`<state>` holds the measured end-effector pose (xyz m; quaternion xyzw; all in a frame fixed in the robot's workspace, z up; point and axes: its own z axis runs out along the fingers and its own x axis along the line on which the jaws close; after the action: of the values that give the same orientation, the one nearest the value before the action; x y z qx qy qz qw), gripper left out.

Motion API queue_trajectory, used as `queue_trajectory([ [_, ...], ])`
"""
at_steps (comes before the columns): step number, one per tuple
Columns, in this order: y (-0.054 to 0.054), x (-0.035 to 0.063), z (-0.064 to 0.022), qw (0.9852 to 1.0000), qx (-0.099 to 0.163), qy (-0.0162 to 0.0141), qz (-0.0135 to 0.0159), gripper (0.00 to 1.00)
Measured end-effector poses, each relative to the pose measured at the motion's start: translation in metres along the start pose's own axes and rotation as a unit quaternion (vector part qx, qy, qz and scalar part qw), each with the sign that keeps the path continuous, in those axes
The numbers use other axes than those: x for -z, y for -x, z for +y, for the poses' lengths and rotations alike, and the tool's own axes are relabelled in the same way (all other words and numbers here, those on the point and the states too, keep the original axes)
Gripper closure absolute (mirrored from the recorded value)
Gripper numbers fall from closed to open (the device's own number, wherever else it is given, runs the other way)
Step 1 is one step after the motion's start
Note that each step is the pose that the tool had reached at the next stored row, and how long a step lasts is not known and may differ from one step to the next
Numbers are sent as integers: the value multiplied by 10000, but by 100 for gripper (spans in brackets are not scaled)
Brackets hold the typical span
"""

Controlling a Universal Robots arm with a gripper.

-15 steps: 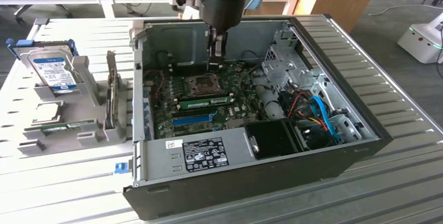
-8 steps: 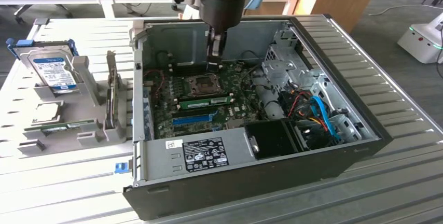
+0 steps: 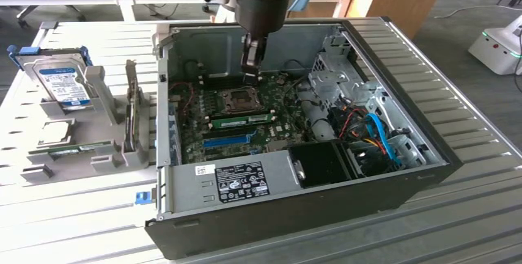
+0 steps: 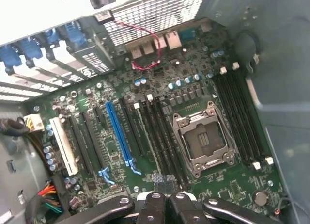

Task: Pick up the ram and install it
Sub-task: 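Press down the ram until it locks into place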

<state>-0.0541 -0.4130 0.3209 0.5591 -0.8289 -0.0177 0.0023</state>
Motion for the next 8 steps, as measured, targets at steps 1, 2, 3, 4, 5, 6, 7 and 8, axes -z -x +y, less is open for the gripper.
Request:
queue_trajectory([
  [1,0,0,0,10000,-62,-1,-2,89],
  [2,0,-1,0,9999,-123,-2,-4,89],
  [3,0,-2,0,9998,-192,-3,-6,89],
  [4,0,-2,0,9997,-258,-4,-8,89],
  [5,0,-2,0,9995,-318,-5,-10,89],
  [6,0,-2,0,9993,-365,-6,-11,89],
  [7,0,-2,0,9992,-409,-6,-13,89],
  [8,0,-2,0,9990,-452,-7,-14,89],
])
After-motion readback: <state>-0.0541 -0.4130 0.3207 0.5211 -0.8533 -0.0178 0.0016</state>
